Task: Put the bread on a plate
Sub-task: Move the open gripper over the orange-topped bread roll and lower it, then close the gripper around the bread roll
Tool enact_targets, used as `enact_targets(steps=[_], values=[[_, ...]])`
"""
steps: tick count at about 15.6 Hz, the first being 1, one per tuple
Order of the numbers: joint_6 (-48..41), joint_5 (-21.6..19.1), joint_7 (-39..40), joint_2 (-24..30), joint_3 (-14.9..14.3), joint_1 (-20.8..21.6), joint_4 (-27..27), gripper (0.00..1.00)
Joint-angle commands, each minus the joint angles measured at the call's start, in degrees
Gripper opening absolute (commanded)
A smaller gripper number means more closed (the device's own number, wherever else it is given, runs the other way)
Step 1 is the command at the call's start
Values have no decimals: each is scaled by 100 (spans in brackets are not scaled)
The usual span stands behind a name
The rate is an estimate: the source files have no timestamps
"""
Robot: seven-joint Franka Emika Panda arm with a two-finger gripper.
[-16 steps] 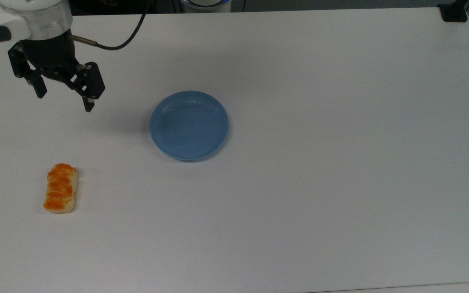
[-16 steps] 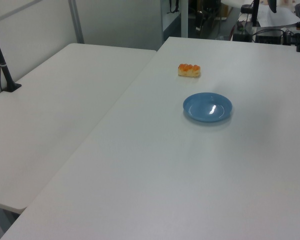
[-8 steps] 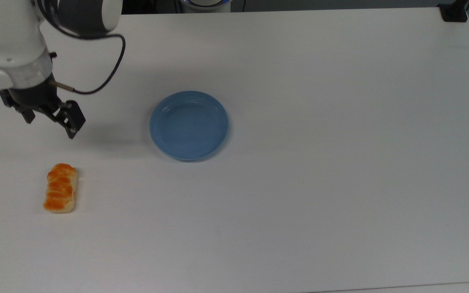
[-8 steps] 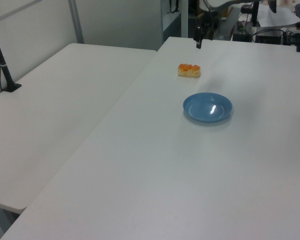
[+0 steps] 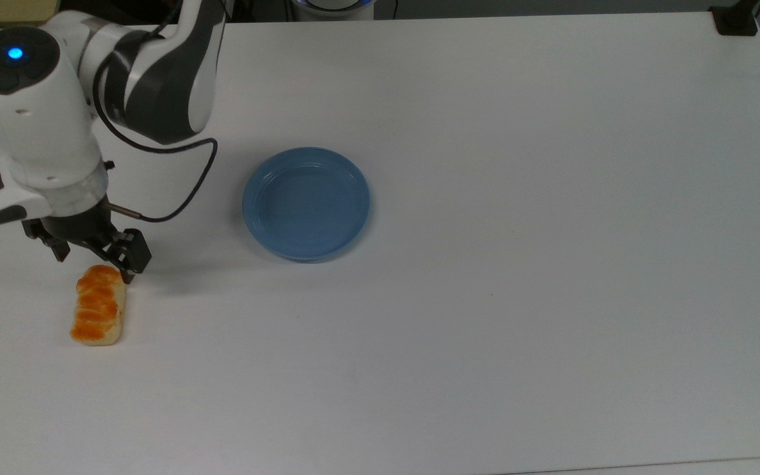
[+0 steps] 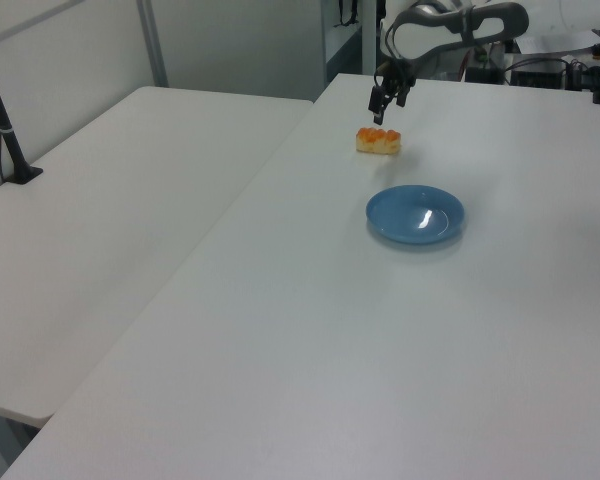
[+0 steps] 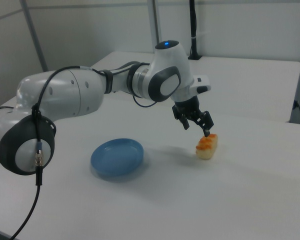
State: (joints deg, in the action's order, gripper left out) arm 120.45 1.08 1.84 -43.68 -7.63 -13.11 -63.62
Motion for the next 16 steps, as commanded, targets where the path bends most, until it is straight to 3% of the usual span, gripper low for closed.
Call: enact_targets(steps=[1, 5, 16], values=[[338, 85, 36, -342, 25, 115, 209, 100], [699, 128, 1, -598, 25, 142, 253, 100], [699, 471, -34, -475, -134, 133, 192, 100]])
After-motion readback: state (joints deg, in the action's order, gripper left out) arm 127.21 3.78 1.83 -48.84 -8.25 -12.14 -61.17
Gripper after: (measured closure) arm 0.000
